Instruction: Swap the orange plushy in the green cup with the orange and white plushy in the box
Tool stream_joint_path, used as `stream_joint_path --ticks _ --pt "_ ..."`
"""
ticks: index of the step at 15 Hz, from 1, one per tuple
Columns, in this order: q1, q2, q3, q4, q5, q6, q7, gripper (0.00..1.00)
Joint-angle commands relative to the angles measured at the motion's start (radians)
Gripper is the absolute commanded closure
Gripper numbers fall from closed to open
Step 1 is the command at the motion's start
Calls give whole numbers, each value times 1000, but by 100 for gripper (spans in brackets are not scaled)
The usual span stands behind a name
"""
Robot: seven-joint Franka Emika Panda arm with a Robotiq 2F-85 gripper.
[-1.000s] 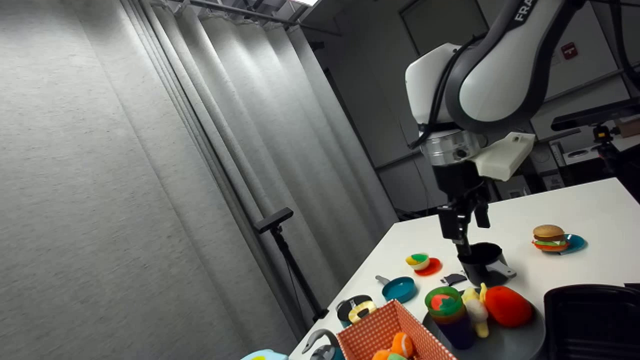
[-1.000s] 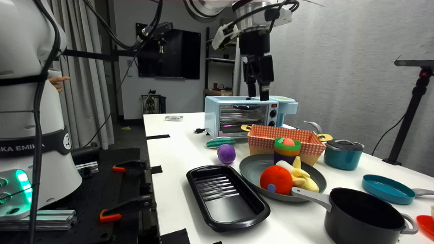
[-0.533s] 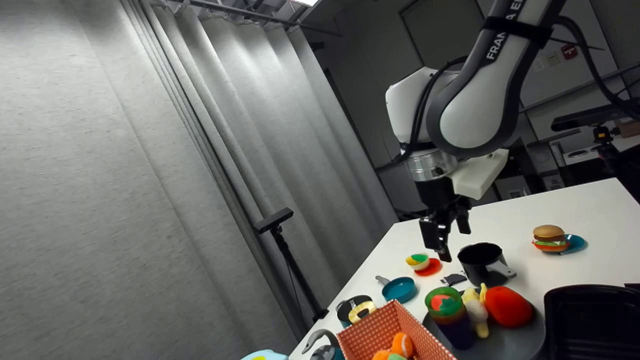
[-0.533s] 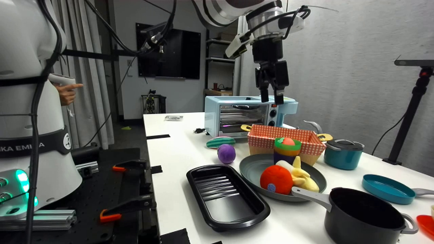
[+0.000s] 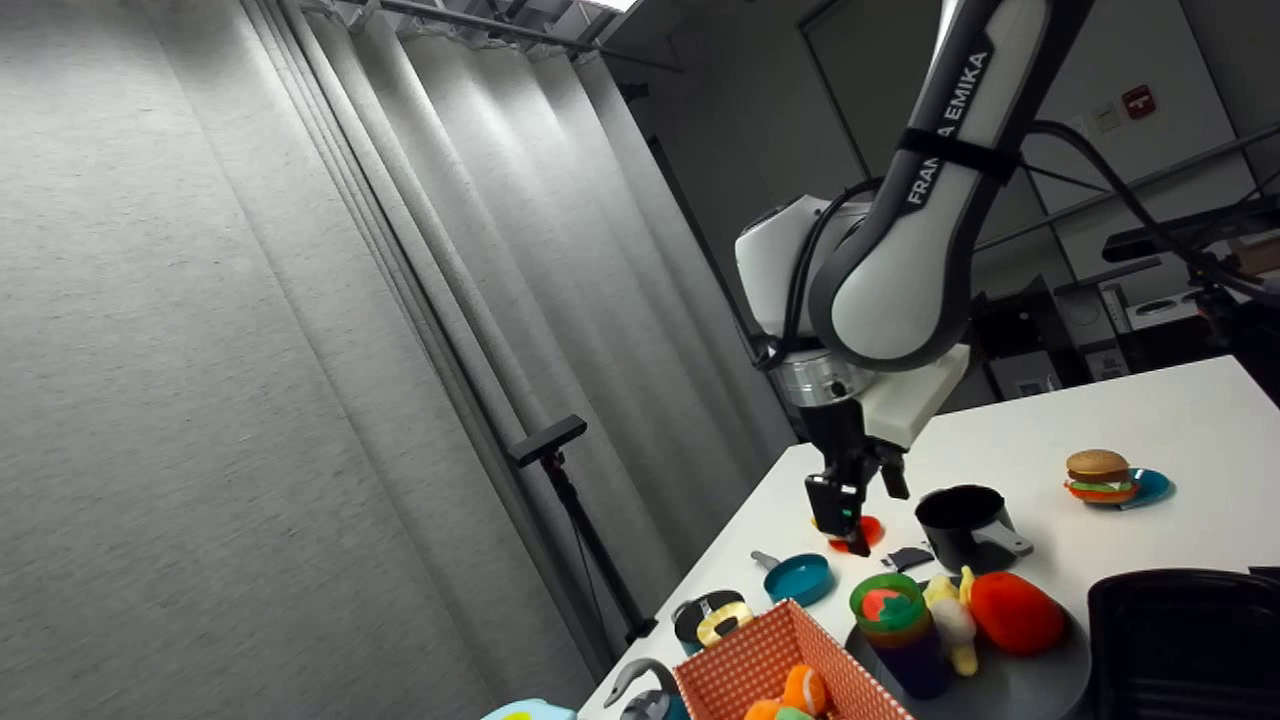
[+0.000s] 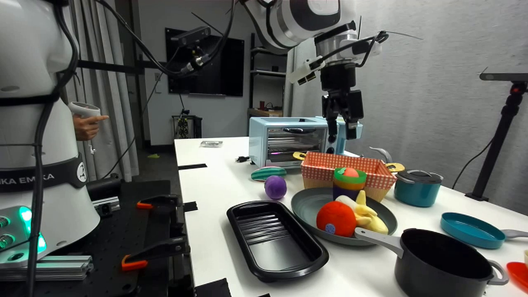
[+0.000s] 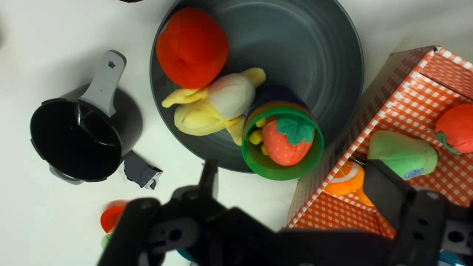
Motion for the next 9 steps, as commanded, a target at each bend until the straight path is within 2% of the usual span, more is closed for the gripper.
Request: stream_joint_path --ticks 1,4,5,6,7,8,9 --pt "34 50 -29 62 -11 -16 46 0" --pt "45 67 -38 79 -10 -19 62 3" --pt "48 70 -41 83 -11 -21 66 15" --pt "51 73 -44 87 -12 -24 68 15" --pt "54 74 -47 90 -12 -27 70 21" --pt "57 76 -50 93 -13 -32 73 21" --pt "60 78 -52 96 -13 -36 74 12"
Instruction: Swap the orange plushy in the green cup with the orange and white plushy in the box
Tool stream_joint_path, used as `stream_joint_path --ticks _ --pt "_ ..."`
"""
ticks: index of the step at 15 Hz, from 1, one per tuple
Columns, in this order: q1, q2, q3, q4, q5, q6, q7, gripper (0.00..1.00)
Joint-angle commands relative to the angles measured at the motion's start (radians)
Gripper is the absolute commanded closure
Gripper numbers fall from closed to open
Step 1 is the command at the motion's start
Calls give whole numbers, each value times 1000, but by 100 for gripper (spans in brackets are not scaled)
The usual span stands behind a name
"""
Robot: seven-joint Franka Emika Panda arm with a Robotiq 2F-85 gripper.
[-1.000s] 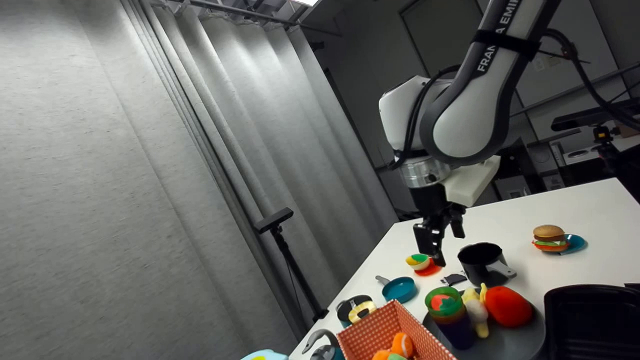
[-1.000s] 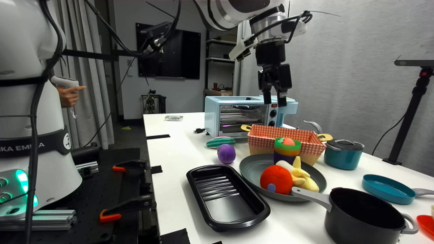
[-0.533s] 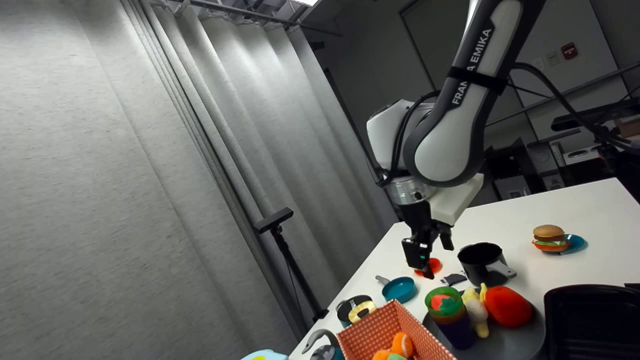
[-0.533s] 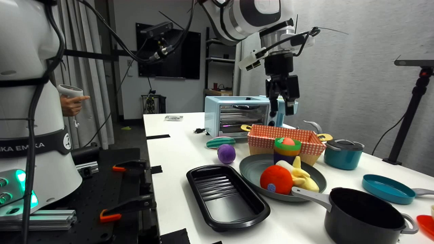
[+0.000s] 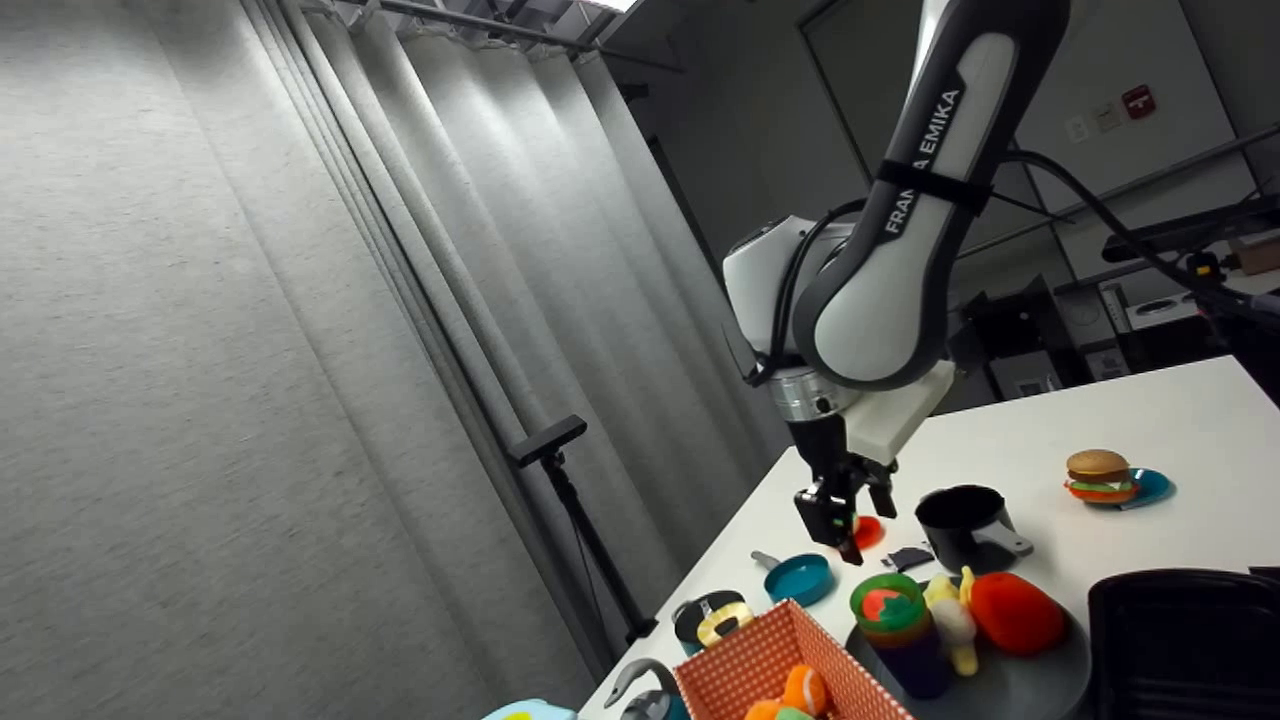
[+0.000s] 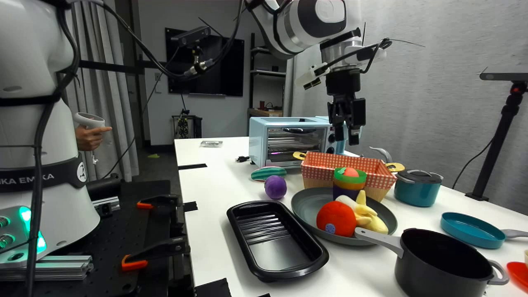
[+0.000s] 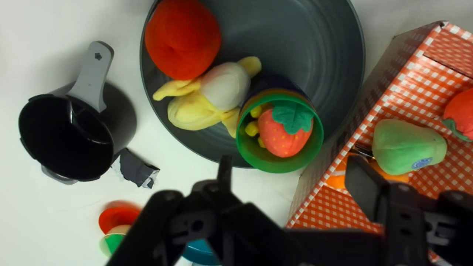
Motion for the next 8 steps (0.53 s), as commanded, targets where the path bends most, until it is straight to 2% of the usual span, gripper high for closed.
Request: stream_joint_path --ticks 1,3,6,8 --pt "30 19 -28 39 -15 -38 39 8" --pt "34 20 -31 42 -18 -48 43 0" --pt "37 19 -34 46 -22 -69 47 3" --pt "37 19 -33 51 -18 -93 42 2"
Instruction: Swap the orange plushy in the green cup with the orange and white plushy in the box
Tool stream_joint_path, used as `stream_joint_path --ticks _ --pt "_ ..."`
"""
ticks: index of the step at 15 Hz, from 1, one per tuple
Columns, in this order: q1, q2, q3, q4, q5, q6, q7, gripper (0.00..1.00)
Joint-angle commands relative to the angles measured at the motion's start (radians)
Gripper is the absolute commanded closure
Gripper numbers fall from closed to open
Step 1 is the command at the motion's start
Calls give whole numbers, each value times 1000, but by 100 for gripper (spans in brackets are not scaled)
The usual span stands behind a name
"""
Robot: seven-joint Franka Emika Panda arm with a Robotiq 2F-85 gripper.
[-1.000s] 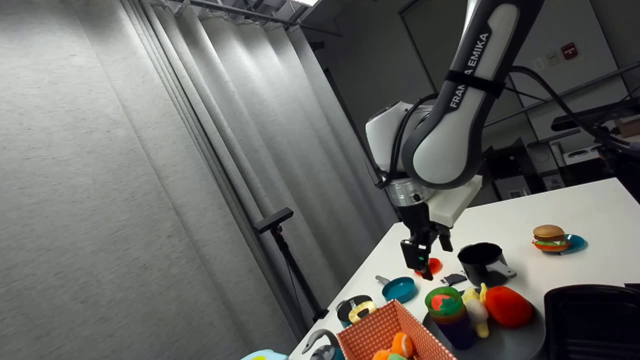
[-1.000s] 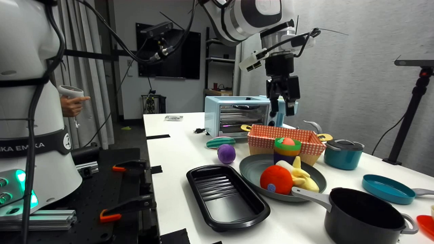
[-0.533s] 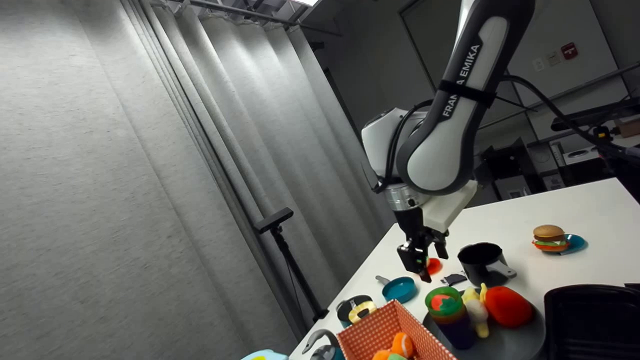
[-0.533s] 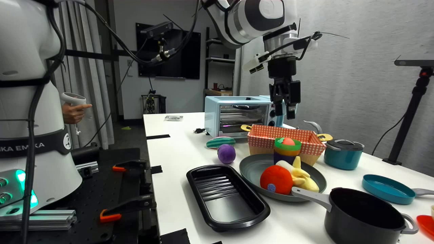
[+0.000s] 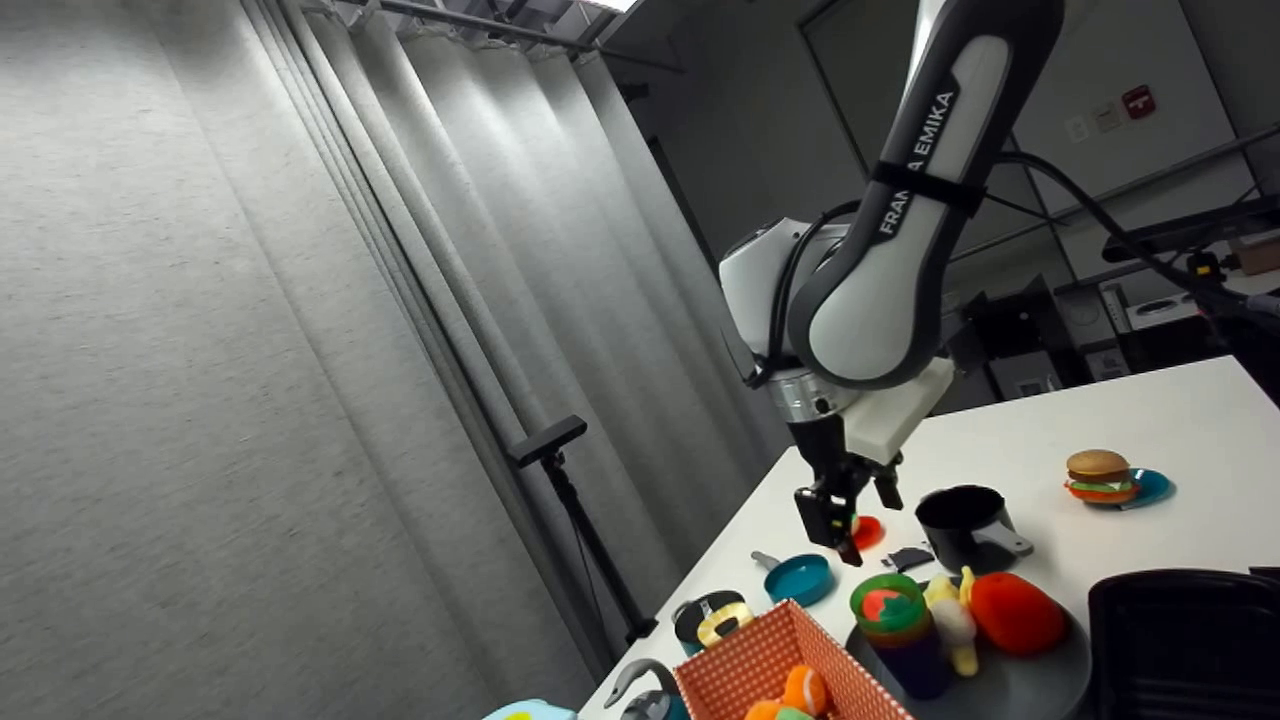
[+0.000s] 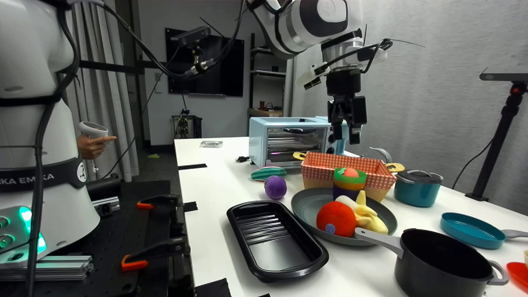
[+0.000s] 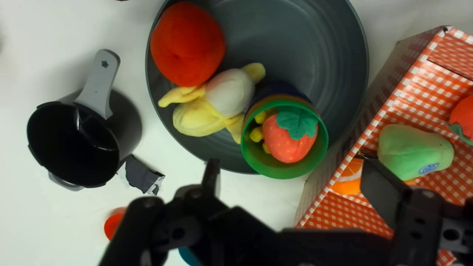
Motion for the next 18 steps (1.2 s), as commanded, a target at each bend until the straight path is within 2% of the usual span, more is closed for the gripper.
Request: stream_joint_path --ticks 1,2,12,18 --pt "23 13 -16 39 -6 -67 24 0" --pt "12 0 -13 5 5 -24 -4 1" --pt "14 2 -15 13 0 -42 4 0" --pt "14 71 -28 54 0 -33 15 0"
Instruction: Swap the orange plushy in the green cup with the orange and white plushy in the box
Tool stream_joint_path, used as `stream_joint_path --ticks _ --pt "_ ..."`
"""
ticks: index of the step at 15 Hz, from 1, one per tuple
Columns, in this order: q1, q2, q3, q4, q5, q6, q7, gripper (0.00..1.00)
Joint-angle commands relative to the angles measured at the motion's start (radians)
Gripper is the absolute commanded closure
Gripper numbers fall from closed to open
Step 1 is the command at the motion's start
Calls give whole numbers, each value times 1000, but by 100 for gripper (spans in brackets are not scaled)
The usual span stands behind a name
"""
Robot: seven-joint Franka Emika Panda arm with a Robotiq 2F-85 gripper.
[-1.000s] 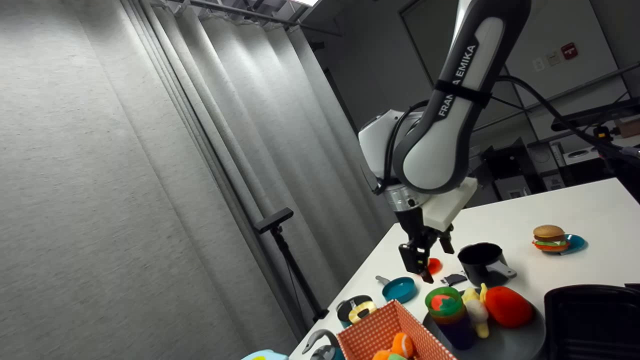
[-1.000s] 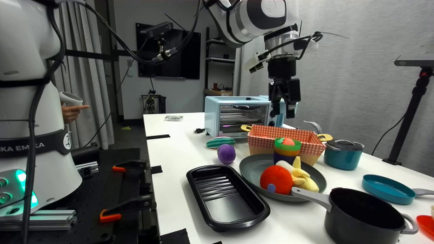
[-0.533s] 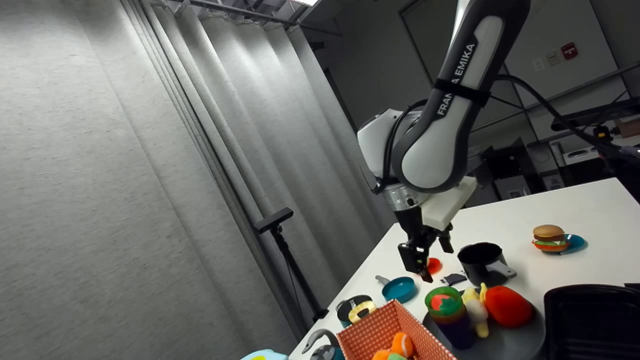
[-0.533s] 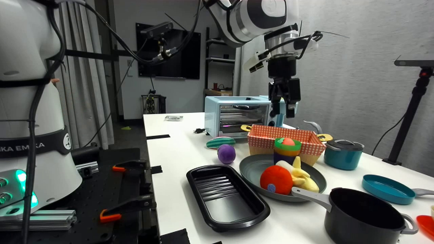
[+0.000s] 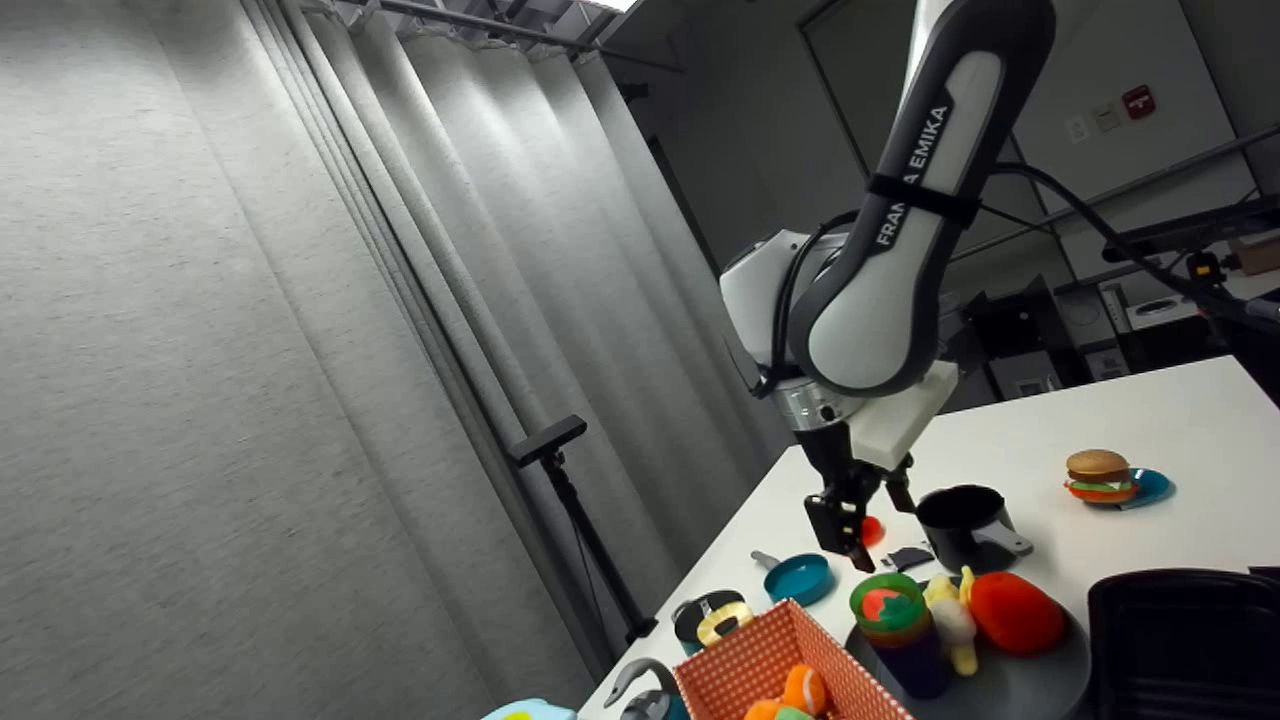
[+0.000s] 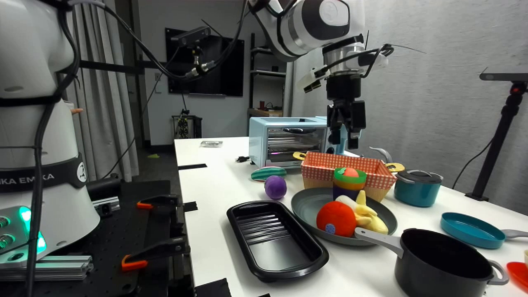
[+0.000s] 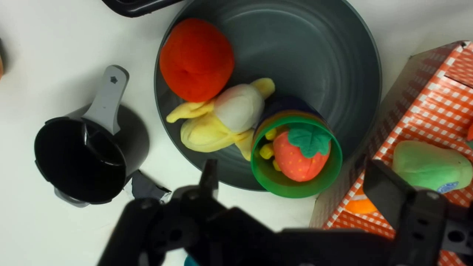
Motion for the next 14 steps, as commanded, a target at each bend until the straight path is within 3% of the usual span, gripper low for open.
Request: stream_joint_path --ticks 1,10,11,12,14 --pt "13 63 -20 51 1 6 16 0" --pt "38 184 -32 165 12 5 47 0" --pt "39 195 -34 173 13 6 48 10" --pt "41 204 -36 179 15 7 49 26" --pt "44 219 -38 194 20 5 53 42"
